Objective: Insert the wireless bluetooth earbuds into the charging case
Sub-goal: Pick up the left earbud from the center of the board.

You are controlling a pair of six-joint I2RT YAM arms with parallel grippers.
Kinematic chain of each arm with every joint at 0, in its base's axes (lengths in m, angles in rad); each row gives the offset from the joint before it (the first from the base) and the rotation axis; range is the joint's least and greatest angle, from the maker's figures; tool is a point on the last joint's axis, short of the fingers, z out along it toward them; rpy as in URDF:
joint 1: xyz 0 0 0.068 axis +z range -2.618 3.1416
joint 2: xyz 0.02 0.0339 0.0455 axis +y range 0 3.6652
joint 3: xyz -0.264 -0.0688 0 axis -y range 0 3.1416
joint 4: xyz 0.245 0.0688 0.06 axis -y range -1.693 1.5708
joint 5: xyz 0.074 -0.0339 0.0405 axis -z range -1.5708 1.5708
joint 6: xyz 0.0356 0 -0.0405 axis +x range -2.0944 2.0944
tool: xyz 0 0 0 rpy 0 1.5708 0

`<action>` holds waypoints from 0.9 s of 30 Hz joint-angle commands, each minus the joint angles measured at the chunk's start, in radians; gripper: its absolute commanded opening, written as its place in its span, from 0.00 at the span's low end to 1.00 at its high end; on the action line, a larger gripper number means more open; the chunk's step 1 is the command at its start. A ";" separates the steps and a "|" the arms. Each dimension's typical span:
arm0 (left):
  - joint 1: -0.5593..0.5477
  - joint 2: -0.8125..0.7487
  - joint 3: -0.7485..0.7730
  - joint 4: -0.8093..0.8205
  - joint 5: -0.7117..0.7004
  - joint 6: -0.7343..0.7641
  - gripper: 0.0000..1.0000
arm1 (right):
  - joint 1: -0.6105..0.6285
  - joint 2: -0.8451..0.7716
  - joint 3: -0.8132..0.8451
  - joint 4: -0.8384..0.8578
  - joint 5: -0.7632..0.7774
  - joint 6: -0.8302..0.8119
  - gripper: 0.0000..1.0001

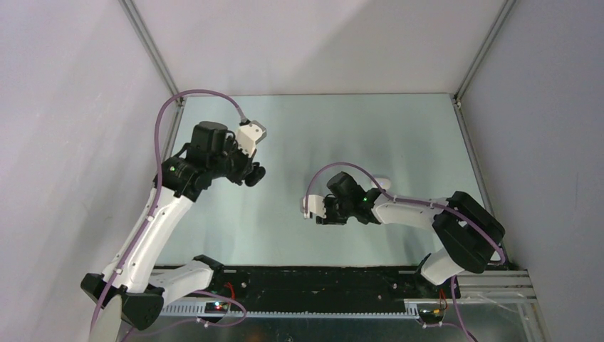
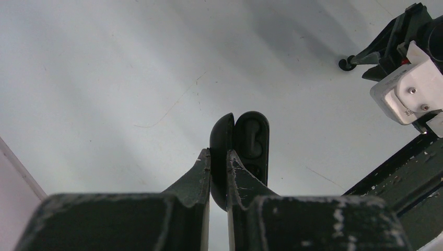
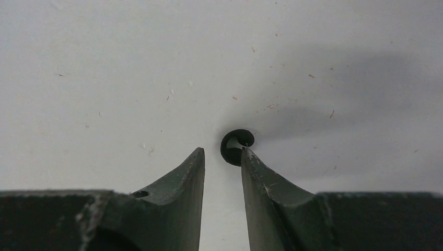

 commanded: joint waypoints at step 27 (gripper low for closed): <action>0.015 -0.013 0.000 0.020 0.030 -0.016 0.00 | -0.001 0.127 0.109 -0.079 0.032 -0.052 0.31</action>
